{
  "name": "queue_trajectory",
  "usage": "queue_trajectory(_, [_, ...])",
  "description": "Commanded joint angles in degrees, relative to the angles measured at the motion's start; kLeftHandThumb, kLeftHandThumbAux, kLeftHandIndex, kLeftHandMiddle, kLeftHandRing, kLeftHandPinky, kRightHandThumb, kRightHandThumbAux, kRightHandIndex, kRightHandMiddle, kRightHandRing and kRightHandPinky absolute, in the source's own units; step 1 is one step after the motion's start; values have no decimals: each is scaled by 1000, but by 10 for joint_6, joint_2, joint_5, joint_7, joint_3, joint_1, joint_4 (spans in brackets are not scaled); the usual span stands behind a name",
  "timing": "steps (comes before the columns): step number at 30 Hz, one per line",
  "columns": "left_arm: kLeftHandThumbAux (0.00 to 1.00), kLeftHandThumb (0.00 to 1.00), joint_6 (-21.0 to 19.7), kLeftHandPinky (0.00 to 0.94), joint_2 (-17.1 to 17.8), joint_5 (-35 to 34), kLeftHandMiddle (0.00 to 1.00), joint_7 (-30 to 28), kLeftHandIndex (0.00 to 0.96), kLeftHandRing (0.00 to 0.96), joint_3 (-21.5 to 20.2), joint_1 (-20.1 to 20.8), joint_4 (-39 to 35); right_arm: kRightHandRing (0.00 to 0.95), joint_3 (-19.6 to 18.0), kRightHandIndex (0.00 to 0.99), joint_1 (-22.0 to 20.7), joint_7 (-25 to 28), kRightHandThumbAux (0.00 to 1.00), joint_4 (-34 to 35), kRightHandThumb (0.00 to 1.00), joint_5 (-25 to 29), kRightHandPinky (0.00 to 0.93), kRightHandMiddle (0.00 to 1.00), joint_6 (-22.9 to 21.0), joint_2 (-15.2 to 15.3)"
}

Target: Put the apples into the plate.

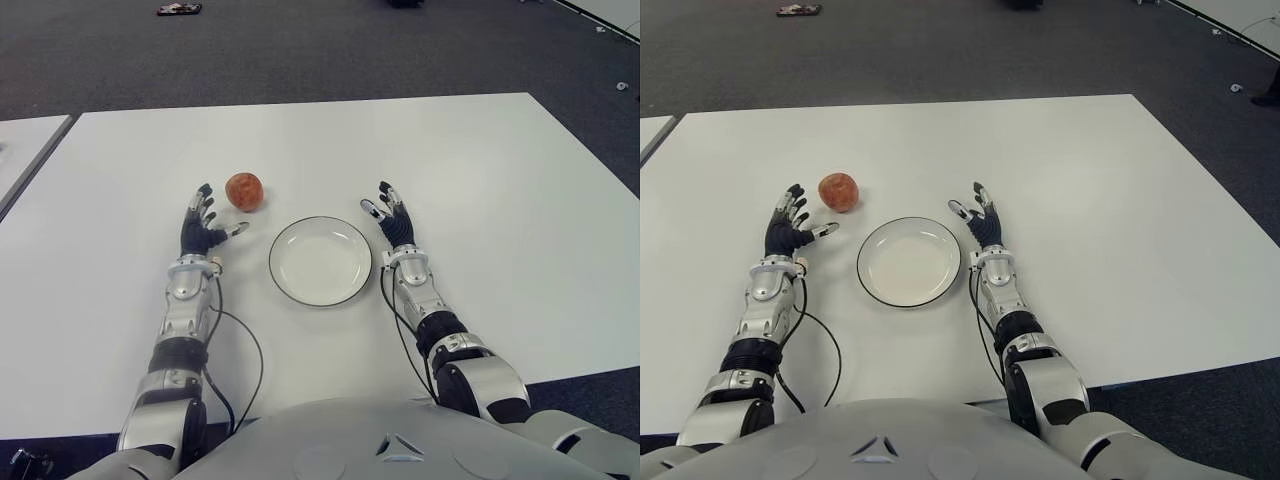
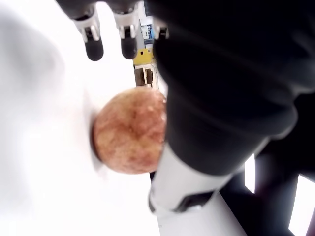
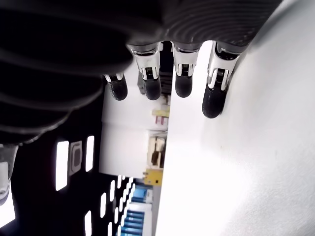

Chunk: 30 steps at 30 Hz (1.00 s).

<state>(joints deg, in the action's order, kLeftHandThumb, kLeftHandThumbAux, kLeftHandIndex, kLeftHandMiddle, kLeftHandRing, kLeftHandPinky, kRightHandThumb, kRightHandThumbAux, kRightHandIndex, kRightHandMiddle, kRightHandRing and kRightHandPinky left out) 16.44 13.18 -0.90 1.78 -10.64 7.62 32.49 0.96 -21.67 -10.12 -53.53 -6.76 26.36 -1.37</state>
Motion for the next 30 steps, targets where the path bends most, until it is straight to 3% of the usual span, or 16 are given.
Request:
queue_trajectory(1, [316, 0, 5, 0, 54, 22, 0, 24, 0, 0, -20, 43, 0, 0, -3, 0, 3, 0, 469, -2, 0, 2, 0, 0, -11, -1])
queue_trajectory(8, [346, 0, 50, 0, 99, 119, 0, 138, 0, 0, -13, 83, 9, 0, 0, 0, 1, -1, 466, -8, 0, 0, 0, 0, -7, -1])
queue_trajectory(12, [379, 0, 40, 0, 120, 190, 0, 205, 0, 0, 5, 112, -25, 0, 1, 0, -2, -1, 465, -12, 0, -2, 0, 0, -8, -1])
queue_trajectory(18, [401, 0, 28, 0, 131, 245, 0, 251, 0, 0, 28, 146, -36, 0, 3, 0, -6, -3, 462, -18, 0, -4, 0, 0, -8, -2])
queue_trajectory(24, [400, 0, 36, 0, 156, 285, 0, 293, 0, 0, 55, 210, 61, 0, 4, 0, -8, -4, 459, -25, 0, -5, 0, 0, -6, -2])
queue_trajectory(30, [434, 0, 47, 0, 175, 315, 0, 317, 0, 0, 87, 242, 97, 0, 6, 0, -12, -8, 453, -32, 0, -11, 0, 0, -9, -1])
